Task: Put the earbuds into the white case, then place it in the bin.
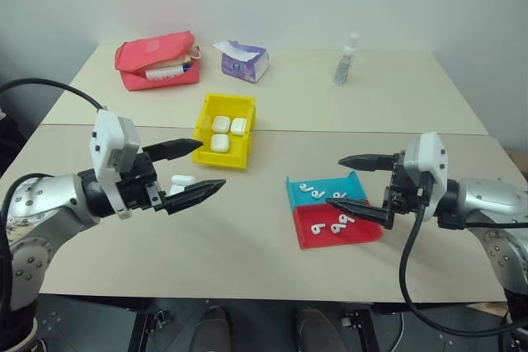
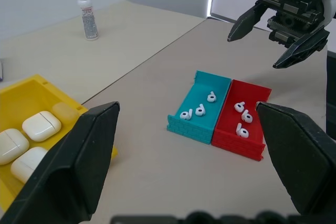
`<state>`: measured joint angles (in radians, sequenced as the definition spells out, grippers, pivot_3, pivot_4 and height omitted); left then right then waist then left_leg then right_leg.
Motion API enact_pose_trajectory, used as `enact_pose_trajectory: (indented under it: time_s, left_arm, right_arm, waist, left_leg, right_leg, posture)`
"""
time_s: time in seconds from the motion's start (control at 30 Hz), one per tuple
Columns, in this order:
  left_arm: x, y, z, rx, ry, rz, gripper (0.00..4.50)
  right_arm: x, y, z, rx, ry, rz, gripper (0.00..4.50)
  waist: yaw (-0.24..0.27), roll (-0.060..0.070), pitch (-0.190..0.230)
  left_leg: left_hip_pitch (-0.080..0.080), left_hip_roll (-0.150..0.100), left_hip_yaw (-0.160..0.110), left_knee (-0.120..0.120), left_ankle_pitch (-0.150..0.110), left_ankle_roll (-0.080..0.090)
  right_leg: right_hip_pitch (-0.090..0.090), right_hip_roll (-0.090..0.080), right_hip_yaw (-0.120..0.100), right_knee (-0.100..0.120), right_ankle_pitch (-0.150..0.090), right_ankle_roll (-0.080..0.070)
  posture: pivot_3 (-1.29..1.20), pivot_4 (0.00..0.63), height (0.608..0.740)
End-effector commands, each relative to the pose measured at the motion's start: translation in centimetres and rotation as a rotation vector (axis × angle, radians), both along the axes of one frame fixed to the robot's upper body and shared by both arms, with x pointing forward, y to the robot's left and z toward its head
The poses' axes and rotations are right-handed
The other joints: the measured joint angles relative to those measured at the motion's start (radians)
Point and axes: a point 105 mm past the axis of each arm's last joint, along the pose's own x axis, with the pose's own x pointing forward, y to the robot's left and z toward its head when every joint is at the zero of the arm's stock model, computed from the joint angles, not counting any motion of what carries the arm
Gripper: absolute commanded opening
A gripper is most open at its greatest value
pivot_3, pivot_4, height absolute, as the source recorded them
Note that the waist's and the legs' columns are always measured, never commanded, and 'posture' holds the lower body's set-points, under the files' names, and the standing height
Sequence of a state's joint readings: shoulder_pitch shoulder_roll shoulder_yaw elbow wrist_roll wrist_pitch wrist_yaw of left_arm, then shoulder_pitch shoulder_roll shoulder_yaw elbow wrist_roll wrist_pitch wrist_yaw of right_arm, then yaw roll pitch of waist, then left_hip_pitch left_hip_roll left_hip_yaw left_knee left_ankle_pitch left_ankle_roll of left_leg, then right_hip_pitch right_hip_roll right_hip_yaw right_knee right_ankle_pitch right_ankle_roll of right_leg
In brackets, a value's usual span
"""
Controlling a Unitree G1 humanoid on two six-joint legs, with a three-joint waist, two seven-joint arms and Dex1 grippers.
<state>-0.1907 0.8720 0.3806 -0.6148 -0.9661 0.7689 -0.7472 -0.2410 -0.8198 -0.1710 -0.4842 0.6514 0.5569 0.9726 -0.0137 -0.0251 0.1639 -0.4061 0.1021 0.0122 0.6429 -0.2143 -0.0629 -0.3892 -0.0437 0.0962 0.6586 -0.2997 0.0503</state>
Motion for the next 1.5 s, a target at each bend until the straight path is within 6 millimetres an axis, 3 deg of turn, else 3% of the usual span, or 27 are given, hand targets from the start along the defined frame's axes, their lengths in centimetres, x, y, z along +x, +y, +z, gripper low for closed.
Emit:
enact_pose_trajectory:
  time_s: [0.03, 0.3, 0.47, 0.63, 0.8, 0.9, 1.1, 1.5]
  left_arm:
    - [-0.1, -0.4, 0.8, 0.008, -0.054, 0.004, 4.50]
    - [0.0, 0.9, 0.5, 0.111, 0.048, 0.035, 4.50]
    - [1.3, 1.3, -0.5, 0.251, -0.058, 0.247, 4.50]
    - [1.6, 1.7, -1.3, 0.242, -0.013, 0.332, 4.50]
    - [1.9, 3.3, -3.5, 0.394, 0.299, 0.415, 4.50]
    - [2.6, 4.3, -3.6, 0.450, 0.489, 0.463, 4.50]
    - [5.1, 5.3, -4.2, 0.526, 0.667, 0.540, 4.50]
    - [6.6, 6.2, -5.1, 0.608, 0.873, 0.632, 4.50]
  right_arm:
    - [-0.4, 0.1, 0.9, -0.009, -0.045, 0.014, 4.49]
    - [0.3, 0.4, 0.8, 0.014, -0.047, -0.001, 4.49]
    - [0.6, 0.6, 0.4, 0.006, -0.041, 0.002, 4.49]
    - [0.4, 0.8, 0.6, 0.009, -0.038, 0.008, 4.49]
    - [0.0, 0.8, 0.2, 0.005, -0.024, 0.002, 4.49]
    - [-0.1, 1.0, 0.1, 0.008, -0.020, 0.000, 4.49]
    - [-0.6, 1.4, -0.2, 0.021, -0.007, 0.001, 4.49]
    - [-1.0, 2.5, -0.7, 0.072, -0.014, -0.017, 4.49]
  waist:
    - [0.000, 0.000, 0.000]
    - [-0.002, 0.000, 0.000]
    - [0.000, 0.000, 0.000]
    - [0.002, 0.000, 0.000]
    - [0.005, -0.001, 0.001]
    - [0.008, -0.002, 0.001]
    - [-0.001, -0.002, 0.001]
    - [0.002, -0.002, 0.001]
  left_leg:
    - [0.000, 0.000, 0.000, 0.000, 0.000, 0.000]
    - [0.000, 0.000, 0.000, 0.000, 0.000, 0.000]
    - [0.000, 0.000, 0.000, 0.000, 0.000, 0.000]
    - [0.000, 0.000, 0.000, 0.000, 0.000, 0.000]
    - [0.000, 0.000, 0.000, 0.000, 0.000, 0.000]
    - [0.000, -0.001, -0.001, 0.001, 0.000, 0.000]
    - [0.000, -0.001, -0.003, 0.000, 0.000, 0.000]
    - [-0.001, -0.001, -0.003, 0.000, 0.000, 0.000]
  right_leg:
    - [0.000, 0.000, 0.000, 0.000, 0.000, 0.000]
    - [0.000, 0.000, 0.000, 0.000, 0.000, 0.000]
    - [0.000, 0.000, 0.000, 0.000, 0.000, 0.000]
    - [0.000, 0.000, 0.000, 0.000, 0.000, 0.000]
    - [-0.001, 0.000, 0.000, 0.001, 0.000, 0.000]
    - [0.000, 0.000, -0.001, 0.002, 0.000, 0.000]
    - [-0.001, 0.000, -0.001, 0.002, 0.000, 0.000]
    - [-0.002, 0.000, -0.001, 0.004, -0.001, 0.000]
  posture:
    - [0.00, 0.150, 0.740]
    - [0.00, 0.150, 0.740]
    - [0.00, 0.150, 0.740]
    - [0.00, 0.150, 0.740]
    - [0.00, 0.150, 0.740]
    - [0.00, 0.150, 0.740]
    - [0.00, 0.150, 0.740]
    - [0.00, 0.150, 0.740]
